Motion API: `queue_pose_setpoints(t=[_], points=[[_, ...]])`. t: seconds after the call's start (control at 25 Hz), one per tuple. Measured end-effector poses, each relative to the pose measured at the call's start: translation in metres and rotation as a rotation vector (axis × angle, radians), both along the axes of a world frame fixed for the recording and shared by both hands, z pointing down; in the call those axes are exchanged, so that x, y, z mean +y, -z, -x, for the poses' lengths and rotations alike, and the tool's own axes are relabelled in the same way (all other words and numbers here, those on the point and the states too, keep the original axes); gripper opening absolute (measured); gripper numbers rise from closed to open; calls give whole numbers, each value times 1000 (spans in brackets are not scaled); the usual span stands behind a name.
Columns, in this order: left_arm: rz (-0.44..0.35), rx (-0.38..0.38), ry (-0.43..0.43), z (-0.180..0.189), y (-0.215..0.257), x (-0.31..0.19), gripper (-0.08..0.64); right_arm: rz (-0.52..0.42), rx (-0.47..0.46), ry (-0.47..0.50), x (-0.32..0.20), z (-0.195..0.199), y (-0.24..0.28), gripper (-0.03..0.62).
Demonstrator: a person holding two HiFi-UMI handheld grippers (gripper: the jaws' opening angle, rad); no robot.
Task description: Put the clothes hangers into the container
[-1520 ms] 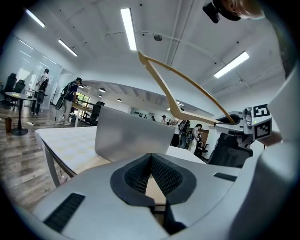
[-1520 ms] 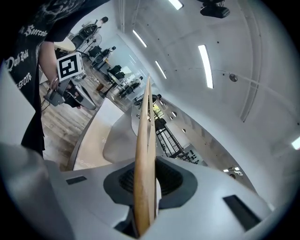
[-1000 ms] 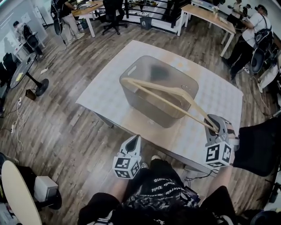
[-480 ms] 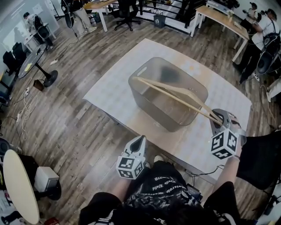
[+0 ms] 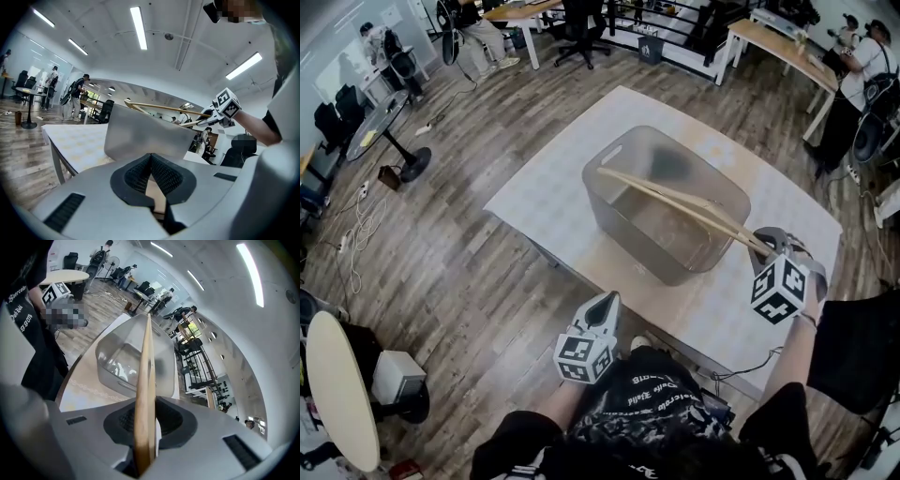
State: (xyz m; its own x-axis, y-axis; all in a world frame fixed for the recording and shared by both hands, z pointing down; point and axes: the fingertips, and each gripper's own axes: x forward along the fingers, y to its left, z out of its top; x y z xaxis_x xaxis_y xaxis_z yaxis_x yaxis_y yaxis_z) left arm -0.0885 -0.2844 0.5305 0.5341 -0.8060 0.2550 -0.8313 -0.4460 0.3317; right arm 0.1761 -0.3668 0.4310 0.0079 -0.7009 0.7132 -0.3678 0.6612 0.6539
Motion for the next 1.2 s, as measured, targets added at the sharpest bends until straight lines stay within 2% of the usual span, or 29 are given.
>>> queue_pose_setpoints(t=[0.52, 1.2], points=[[20, 10, 34, 16, -9, 4, 20, 88, 98, 87, -14, 18, -17, 67], [69, 17, 65, 19, -20, 3, 20, 210, 153, 136, -39, 24, -41, 63]])
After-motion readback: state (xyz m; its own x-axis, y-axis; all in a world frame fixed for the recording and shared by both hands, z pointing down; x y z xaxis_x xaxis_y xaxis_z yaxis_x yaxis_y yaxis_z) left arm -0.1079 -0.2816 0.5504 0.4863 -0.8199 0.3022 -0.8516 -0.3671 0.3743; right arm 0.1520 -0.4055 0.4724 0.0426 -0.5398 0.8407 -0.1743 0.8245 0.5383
